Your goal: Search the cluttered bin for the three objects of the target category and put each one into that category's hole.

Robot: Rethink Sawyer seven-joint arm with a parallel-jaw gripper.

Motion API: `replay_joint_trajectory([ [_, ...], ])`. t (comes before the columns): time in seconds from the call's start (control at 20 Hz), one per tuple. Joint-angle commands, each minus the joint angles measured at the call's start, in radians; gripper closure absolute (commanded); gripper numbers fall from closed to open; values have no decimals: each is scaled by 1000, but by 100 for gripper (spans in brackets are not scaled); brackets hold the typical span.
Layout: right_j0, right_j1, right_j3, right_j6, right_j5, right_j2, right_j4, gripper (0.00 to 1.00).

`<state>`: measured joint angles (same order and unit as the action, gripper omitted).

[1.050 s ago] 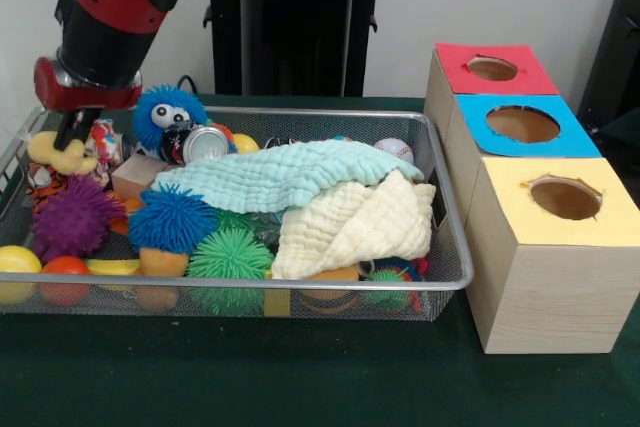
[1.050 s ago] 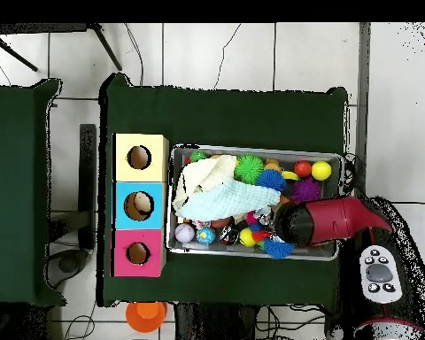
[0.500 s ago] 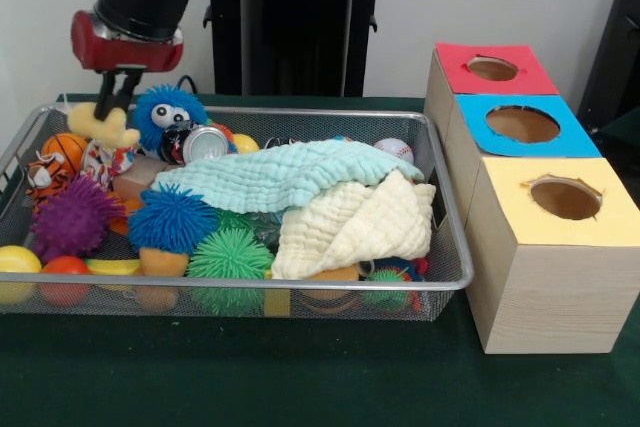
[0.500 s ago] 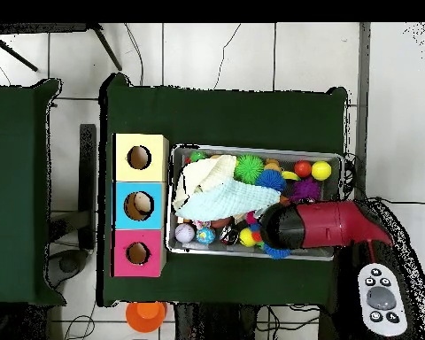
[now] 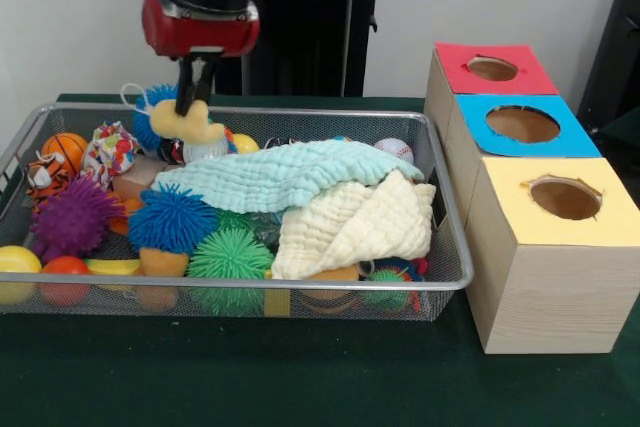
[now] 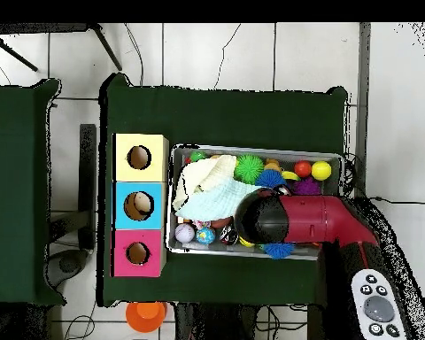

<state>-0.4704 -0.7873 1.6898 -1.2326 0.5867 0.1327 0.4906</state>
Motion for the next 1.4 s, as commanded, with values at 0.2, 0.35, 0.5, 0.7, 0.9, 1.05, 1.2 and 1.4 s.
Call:
replay_joint_trajectory([
  [0.2, -15, -115, 183, -48, 67, 144, -156, 100],
  [0.35, -26, -140, 239, -67, 48, 179, -222, 100],
  [0.5, -46, -165, 298, -57, 20, 214, -270, 100],
  [0.7, -103, -184, 386, -44, -56, 333, -364, 100],
  [0.9, -143, -165, 438, -51, -108, 431, -423, 100],
  [1.05, -184, -153, 473, -49, -127, 515, -467, 100],
  [1.2, -206, -140, 490, -64, -151, 574, -485, 100],
  [1.4, -227, -124, 502, -87, -182, 630, -493, 100],
])
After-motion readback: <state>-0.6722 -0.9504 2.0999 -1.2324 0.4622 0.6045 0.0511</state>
